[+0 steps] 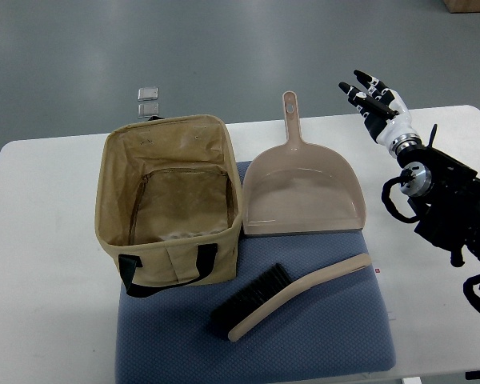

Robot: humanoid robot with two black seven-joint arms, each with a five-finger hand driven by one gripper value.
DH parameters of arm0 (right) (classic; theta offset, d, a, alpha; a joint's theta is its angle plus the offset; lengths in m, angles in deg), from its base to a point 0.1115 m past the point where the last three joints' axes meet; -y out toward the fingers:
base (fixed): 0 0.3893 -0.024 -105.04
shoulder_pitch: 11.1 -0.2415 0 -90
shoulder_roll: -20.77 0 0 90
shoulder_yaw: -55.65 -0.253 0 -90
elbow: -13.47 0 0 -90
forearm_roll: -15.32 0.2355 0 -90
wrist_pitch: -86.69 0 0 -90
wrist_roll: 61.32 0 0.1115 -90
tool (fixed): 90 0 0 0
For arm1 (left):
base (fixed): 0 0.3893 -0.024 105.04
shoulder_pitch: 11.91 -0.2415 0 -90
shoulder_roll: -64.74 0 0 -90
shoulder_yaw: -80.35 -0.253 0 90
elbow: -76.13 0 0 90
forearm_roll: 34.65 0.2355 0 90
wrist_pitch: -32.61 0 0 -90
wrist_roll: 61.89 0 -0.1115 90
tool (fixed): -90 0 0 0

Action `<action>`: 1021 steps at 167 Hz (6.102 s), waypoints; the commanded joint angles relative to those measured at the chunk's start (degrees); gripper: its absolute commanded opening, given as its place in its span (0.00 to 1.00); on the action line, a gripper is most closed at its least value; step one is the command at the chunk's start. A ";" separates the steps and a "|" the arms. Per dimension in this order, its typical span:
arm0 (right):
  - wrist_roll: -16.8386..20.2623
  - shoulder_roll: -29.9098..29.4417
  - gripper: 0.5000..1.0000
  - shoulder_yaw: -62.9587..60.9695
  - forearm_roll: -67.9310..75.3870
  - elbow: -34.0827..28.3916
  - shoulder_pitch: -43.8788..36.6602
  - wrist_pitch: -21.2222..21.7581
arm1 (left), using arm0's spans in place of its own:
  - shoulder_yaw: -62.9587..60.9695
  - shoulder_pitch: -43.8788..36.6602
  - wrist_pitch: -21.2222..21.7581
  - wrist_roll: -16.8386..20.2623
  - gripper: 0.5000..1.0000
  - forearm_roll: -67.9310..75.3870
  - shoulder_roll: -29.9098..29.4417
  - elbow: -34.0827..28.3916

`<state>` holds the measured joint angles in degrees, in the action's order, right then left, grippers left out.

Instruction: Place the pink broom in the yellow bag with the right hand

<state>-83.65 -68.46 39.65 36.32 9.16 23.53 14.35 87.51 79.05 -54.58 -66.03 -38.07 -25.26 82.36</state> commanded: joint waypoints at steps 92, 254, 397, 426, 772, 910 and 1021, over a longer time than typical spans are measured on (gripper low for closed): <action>0.18 0.73 0.86 0.09 0.00 0.01 -0.53 -1.75 | 0.04 0.00 0.00 0.00 1.00 -0.09 0.00 0.71; 0.35 22.69 0.86 13.62 -14.05 -26.01 -9.41 -14.05 | -0.05 0.00 0.00 0.00 1.00 0.00 0.00 0.62; 1.06 52.85 0.86 22.85 -82.35 -78.48 -21.01 -4.74 | -0.05 0.09 0.00 0.00 1.00 -0.09 0.00 0.62; 1.67 53.64 0.86 22.94 -84.55 -80.59 -17.32 -6.67 | -0.05 0.09 0.00 -0.09 1.00 -0.09 0.00 0.71; 4.05 41.86 0.74 19.07 -105.47 -77.95 9.22 -31.37 | -0.05 0.00 0.00 0.00 1.00 0.00 0.00 0.71; 3.87 40.89 0.27 18.37 -107.31 -77.95 9.93 -30.66 | -0.05 0.09 0.09 0.00 1.00 -0.09 0.00 0.71; 1.41 44.23 0.00 15.12 -106.35 -78.13 9.40 -30.49 | -0.05 0.09 0.00 0.00 1.00 -0.09 0.00 0.71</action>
<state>-81.38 -25.92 55.42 -70.33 -68.87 33.10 -16.32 87.47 79.13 -54.56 -66.01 -38.15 -25.26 83.06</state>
